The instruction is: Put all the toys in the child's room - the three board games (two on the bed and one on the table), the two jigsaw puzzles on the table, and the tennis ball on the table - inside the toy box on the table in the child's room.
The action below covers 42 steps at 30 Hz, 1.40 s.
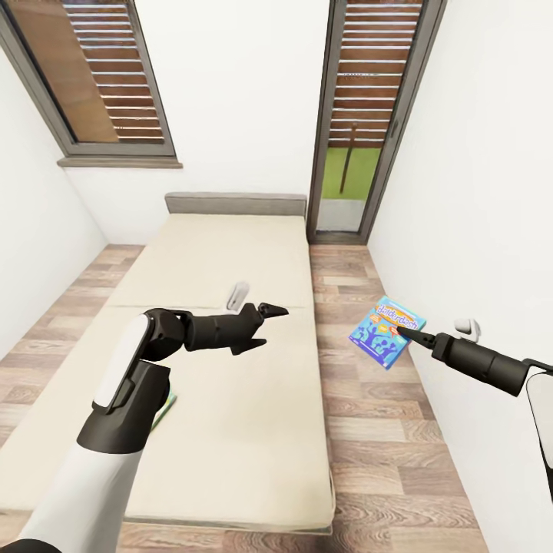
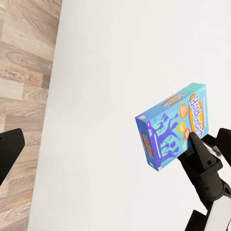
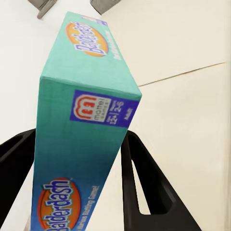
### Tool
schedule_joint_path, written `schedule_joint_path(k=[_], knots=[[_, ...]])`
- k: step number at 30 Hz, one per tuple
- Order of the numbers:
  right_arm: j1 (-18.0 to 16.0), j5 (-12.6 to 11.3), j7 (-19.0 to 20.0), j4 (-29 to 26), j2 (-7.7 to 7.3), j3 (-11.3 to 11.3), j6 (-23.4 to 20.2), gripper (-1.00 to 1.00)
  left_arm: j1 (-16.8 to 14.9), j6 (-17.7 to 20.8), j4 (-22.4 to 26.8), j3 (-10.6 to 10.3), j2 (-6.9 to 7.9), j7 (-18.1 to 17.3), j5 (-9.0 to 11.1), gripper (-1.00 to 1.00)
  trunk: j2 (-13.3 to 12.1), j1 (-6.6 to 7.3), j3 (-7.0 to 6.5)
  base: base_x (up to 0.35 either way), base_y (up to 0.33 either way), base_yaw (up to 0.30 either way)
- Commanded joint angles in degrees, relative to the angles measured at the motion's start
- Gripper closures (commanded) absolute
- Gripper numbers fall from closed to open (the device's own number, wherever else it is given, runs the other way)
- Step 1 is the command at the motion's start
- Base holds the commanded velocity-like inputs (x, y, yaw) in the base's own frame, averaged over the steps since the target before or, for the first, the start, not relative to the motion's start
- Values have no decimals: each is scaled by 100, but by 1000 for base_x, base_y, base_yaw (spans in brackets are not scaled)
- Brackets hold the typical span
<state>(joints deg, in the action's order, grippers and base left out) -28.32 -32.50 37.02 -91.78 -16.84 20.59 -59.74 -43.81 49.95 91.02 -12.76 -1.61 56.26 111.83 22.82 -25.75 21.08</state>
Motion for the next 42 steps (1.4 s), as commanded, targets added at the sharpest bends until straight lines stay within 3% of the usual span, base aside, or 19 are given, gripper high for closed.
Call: schedule_joint_path(k=[1, 42], knots=[[-7, 33, 43, -1, 0, 7, -26, 100, -5, 9, 4, 6, -3, 60, 49, -100, 10, -4, 0, 0, 0, -79], [-7, 33, 27, -7, 29, -35, -26, 100, 73, -1, -287, 29, 28, 49, 42, -100, 10, -4, -379, 0, 0, -77]])
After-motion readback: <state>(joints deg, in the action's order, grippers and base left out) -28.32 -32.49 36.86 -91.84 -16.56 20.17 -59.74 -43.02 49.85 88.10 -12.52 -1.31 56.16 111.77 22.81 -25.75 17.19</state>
